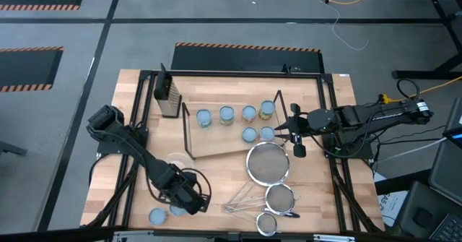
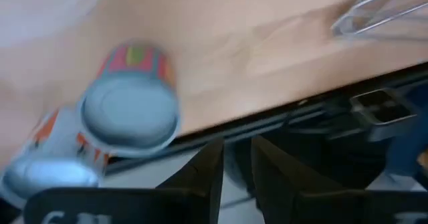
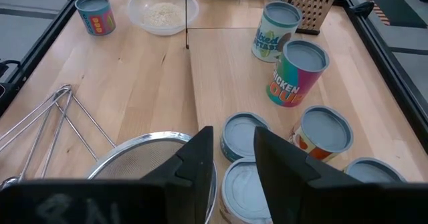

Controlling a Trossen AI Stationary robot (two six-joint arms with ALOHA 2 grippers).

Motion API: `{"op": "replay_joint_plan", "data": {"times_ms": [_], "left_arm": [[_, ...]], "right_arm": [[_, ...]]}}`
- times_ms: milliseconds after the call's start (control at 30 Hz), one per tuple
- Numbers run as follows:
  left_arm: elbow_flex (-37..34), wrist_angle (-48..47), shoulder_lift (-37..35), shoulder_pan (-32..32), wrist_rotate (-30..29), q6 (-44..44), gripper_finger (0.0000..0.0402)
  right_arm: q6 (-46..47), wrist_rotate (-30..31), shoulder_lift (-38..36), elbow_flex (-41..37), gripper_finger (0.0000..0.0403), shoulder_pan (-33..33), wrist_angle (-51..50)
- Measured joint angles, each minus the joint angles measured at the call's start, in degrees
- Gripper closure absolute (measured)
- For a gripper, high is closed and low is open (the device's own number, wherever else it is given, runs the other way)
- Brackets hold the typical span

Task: Pick and place cans onto a shelf
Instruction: Put the small blue can on the shelf

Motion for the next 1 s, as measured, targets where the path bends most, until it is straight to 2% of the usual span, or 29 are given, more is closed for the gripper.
{"op": "replay_joint_plan", "data": {"times_ms": [100,233,767,1000], "left_arm": [[0.0,-0.2,1.3,-0.1,4.2,-2.8,0.0331],[0.0,-0.3,3.0,-0.1,6.3,-4.6,0.0331],[0.0,-5.9,4.7,-0.1,5.8,-4.8,0.0332],[0.0,-5.8,4.7,0.0,2.8,-5.8,0.0332]], "right_arm": [[0.0,0.0,0.0,0.0,0.0289,0.0,0.0],[0.0,0.0,0.0,0.0,0.0289,0.0,0.0],[0.0,0.0,0.0,0.0,0.0289,0.0,0.0],[0.0,0.0,0.0,0.0,0.0289,0.0,0.0]]}}
